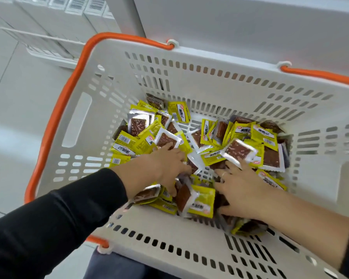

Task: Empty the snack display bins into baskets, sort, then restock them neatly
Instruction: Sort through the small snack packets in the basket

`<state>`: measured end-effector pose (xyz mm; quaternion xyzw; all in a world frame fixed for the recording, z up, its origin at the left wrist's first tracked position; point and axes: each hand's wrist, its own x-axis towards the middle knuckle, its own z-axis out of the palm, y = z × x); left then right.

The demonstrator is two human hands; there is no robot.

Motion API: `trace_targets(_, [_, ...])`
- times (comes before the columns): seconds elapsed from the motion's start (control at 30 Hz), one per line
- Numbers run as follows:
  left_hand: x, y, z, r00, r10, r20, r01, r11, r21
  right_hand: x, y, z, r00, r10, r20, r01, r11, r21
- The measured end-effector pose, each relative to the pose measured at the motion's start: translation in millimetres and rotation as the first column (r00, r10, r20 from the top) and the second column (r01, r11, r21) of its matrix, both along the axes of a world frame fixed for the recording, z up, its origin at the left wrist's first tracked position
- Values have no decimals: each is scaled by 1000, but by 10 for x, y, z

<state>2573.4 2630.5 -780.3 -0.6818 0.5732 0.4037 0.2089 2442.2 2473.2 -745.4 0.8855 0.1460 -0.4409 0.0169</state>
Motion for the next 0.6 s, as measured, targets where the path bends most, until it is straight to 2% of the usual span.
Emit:
trace_targets(0.17, [160,414,140,990,116,78,-108,989,-101,-11,-119,66,998,-51,-29,49,997,-59])
trace_targets(0.3, [340,793,247,982,177,67,-140,916,-376,35,-213,159,993,-109,-38,107,993,-47])
trace_targets(0.37, [482,947,319,960,272,70,-213,869,-447,55,-197,166,993,-116,24,117,993,-30])
trace_targets(0.43, [562,1044,365,935,348,69,-285,852,-439,86,-111,128,984,-119,133,117,993,23])
trace_targets(0.53, [426,982,387,917,397,40,-341,832,-437,56,142,-18,978,-51,200,18,986,165])
trace_targets(0.6, [169,816,396,947,320,2,-288,857,-427,-40,330,-191,974,95,205,-136,970,201])
